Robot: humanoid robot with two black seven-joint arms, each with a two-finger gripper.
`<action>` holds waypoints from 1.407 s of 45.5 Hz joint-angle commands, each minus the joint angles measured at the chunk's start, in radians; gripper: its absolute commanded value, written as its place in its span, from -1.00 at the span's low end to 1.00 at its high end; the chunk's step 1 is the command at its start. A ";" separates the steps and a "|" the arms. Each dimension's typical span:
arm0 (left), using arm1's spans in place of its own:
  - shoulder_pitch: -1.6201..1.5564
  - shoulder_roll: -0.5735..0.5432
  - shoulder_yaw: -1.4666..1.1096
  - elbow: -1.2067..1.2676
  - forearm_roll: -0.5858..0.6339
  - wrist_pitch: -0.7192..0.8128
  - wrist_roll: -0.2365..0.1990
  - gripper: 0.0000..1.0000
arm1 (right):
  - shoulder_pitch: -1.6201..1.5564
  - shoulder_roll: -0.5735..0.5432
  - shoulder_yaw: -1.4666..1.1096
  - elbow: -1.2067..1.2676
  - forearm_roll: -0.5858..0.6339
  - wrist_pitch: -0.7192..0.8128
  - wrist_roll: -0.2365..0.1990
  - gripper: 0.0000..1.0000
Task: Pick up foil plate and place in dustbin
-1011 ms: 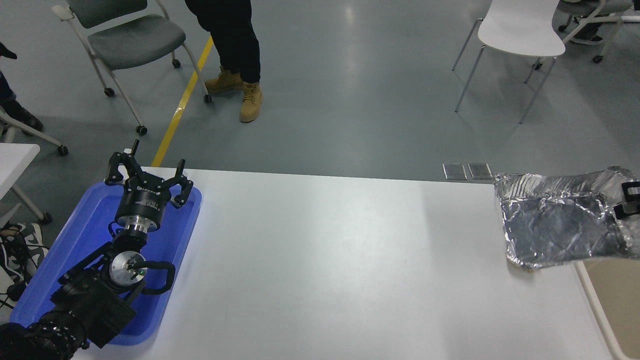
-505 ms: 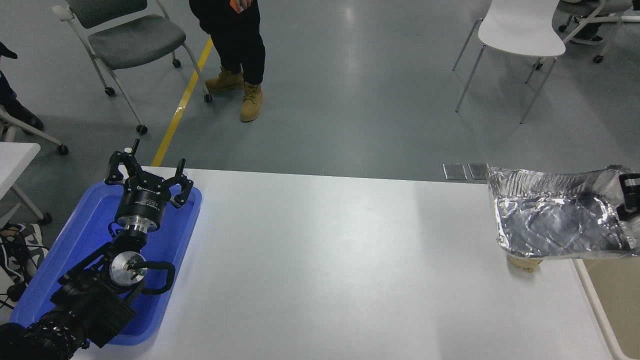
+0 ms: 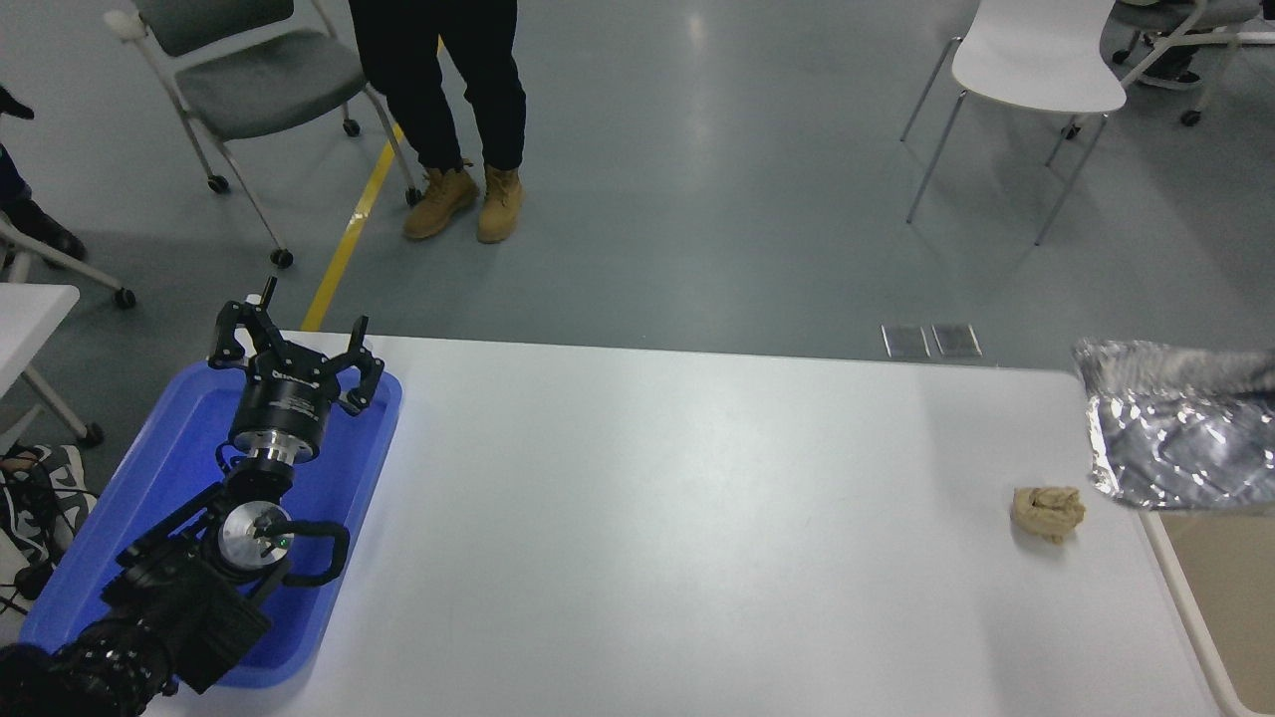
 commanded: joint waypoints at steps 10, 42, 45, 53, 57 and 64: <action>0.000 0.000 0.000 0.000 0.000 0.000 0.000 1.00 | -0.690 -0.019 0.441 -0.522 -0.003 -0.095 0.047 -1.00; 0.001 0.000 0.000 0.002 0.000 0.001 0.000 1.00 | -1.280 0.270 0.730 -0.859 0.273 -0.594 -0.088 -1.00; 0.000 0.000 0.000 0.002 0.000 0.002 0.000 1.00 | -1.290 0.274 0.730 -0.859 0.266 -0.612 -0.088 -1.00; 0.000 0.000 0.000 0.002 0.000 0.002 0.000 1.00 | -1.292 0.274 0.731 -0.859 0.267 -0.627 -0.088 0.82; 0.000 0.000 0.000 0.002 0.000 0.002 0.000 1.00 | -1.293 0.273 0.733 -0.859 0.267 -0.627 -0.088 0.92; 0.001 0.000 0.000 0.002 0.000 0.002 0.000 1.00 | -1.293 0.270 0.733 -0.859 0.275 -0.627 -0.086 0.98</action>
